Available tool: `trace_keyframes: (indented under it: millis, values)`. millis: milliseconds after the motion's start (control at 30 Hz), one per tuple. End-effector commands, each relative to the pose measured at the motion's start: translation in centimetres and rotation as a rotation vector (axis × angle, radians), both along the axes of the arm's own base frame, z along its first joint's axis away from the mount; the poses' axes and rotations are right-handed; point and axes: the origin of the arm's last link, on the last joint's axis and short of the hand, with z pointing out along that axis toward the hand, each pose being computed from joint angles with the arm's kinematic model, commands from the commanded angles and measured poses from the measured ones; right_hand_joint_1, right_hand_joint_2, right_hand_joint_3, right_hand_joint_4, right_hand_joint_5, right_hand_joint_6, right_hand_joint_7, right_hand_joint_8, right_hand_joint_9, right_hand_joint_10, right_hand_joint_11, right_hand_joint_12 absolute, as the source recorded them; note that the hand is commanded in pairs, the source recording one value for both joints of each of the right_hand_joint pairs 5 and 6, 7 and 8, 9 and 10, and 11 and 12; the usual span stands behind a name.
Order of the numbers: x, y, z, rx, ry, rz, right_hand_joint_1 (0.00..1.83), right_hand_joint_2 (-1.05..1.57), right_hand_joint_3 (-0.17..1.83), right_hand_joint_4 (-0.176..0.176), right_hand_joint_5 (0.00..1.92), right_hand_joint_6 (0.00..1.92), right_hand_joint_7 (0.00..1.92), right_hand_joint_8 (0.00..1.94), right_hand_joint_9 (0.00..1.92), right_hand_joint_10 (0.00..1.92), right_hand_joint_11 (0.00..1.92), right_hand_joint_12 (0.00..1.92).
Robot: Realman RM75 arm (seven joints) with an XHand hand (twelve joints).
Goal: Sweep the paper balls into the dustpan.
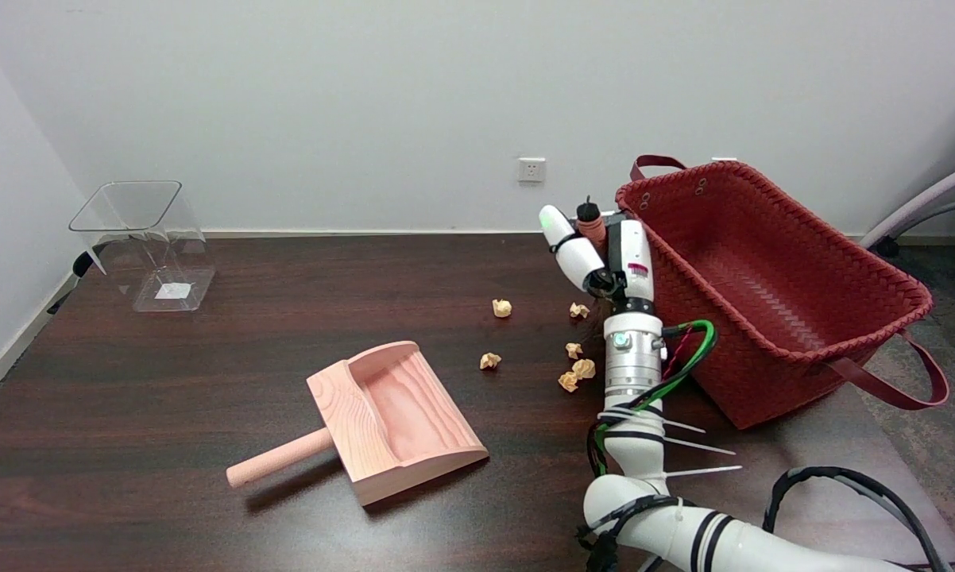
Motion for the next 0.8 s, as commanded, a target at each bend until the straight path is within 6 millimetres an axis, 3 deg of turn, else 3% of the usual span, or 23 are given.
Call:
trace_keyframes:
  millis: [33,233,267,333,800]
  values:
    - [-3.7,0.6,-0.3,0.038,-0.115,-0.037,0.66,1.57,-0.17,0.000,1.92,1.92,1.92,1.92,1.92,1.92,1.92,1.92]
    - [-3.3,0.5,-2.9,0.066,-0.145,-0.021,0.66,1.57,-0.17,0.000,1.92,1.92,1.92,1.92,1.92,1.92,1.92,1.92]
    - [-0.7,1.0,-7.1,0.158,-0.243,0.107,0.66,1.57,-0.17,0.000,1.92,1.92,1.92,1.92,1.92,1.92,1.92,1.92]
    - [-3.1,0.5,-4.9,0.084,-0.189,-0.011,0.66,1.57,-0.17,0.000,1.92,1.92,1.92,1.92,1.92,1.92,1.92,1.92]
    - [-2.1,0.6,-11.9,0.170,-0.337,-0.004,0.65,1.57,-0.17,0.000,1.92,1.92,1.92,1.92,1.92,1.92,1.92,1.92]
